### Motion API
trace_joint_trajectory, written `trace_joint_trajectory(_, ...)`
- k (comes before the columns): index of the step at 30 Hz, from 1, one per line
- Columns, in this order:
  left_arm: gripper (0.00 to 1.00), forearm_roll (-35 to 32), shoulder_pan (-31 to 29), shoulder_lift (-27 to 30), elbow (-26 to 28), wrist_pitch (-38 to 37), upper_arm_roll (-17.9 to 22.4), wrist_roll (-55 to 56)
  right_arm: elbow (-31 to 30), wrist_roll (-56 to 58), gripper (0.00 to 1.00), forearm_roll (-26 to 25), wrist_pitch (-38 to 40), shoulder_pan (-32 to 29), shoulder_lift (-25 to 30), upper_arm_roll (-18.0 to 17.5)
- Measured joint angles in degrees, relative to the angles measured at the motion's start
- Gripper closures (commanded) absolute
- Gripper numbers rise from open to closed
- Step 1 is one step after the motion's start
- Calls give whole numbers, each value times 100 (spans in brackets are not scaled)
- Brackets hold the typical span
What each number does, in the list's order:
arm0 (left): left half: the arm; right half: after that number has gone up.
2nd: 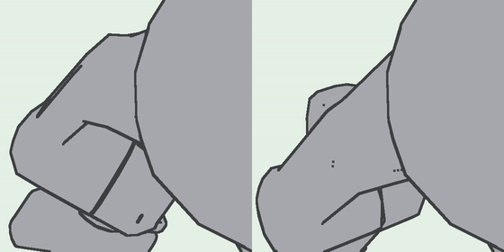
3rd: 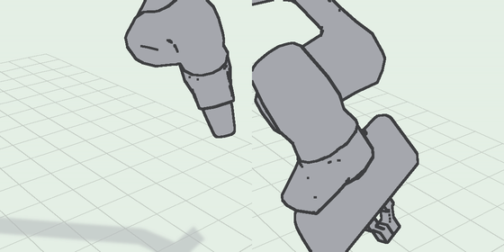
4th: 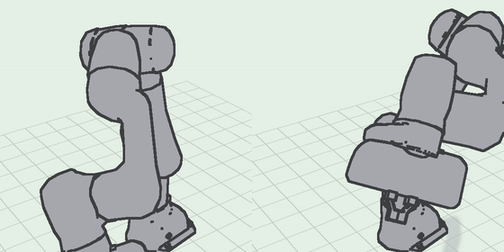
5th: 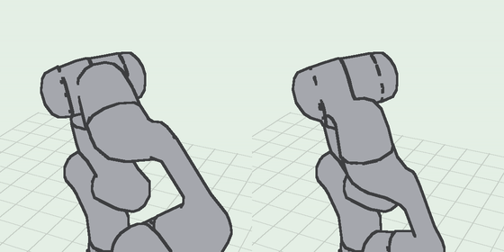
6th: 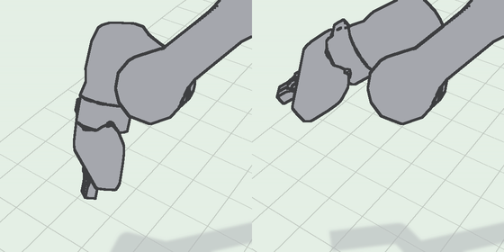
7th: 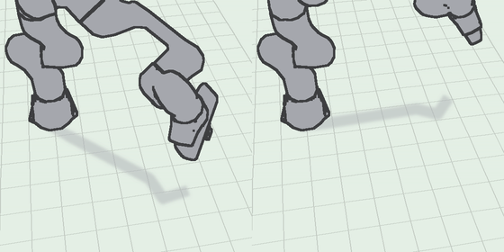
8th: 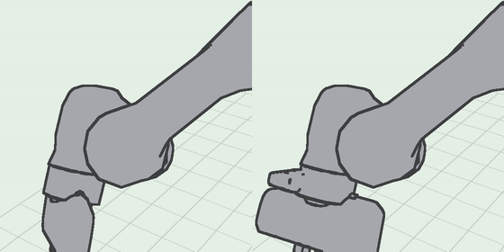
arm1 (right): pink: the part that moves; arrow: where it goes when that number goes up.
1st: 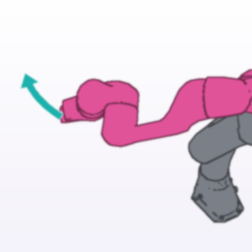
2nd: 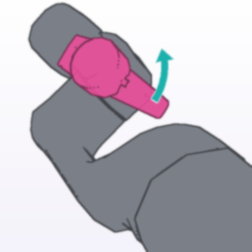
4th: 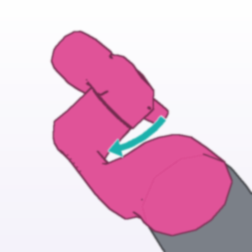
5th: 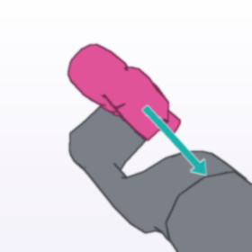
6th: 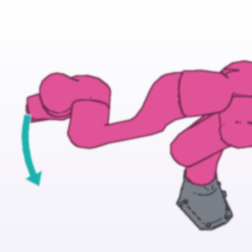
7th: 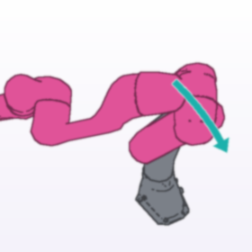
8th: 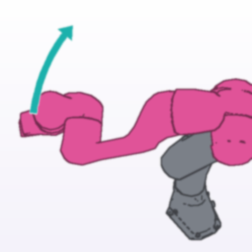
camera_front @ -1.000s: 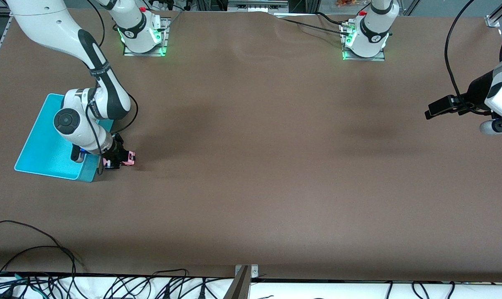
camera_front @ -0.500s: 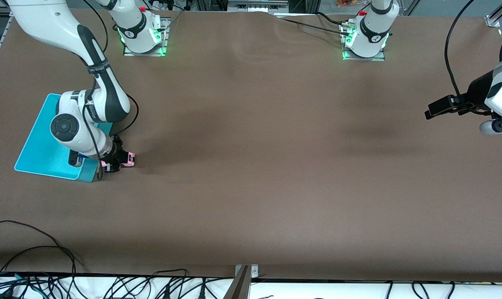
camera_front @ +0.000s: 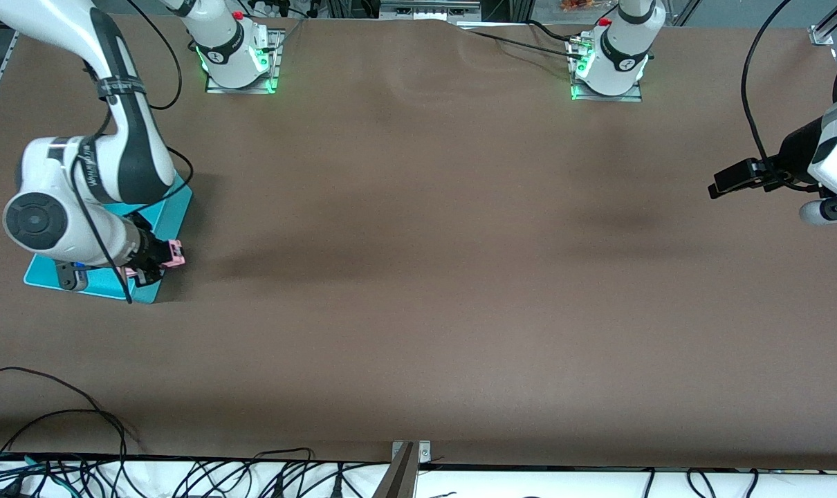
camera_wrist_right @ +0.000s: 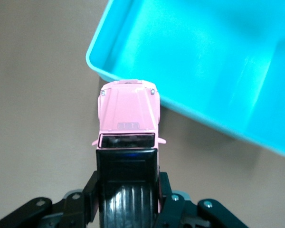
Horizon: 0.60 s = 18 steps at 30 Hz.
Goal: Wind and store pink jeep toy
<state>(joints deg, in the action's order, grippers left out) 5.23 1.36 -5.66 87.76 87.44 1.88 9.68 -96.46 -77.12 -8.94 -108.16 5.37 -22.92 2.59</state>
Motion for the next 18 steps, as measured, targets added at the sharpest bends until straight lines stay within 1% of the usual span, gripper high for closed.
trace_joint_trajectory(6, 0, 0, 0, 0, 0, -7, -1, 0, 234, 1533, 79, 66, 576, -75, 49, 198)
trace_joint_trajectory(7, 0, 0, 0, 0, 0, -10, -1, 0, 246, 2155, 81, 96, 723, -99, 95, 370)
trace_joint_trajectory(13, 0, 0, 0, 0, 0, -12, -3, 0, 236, 2787, 81, 108, 805, -121, 111, 541)
trace_joint_trajectory(18, 0, 0, 0, 0, 0, -15, -4, 0, 125, 3726, 82, 150, 820, -167, 106, 867)
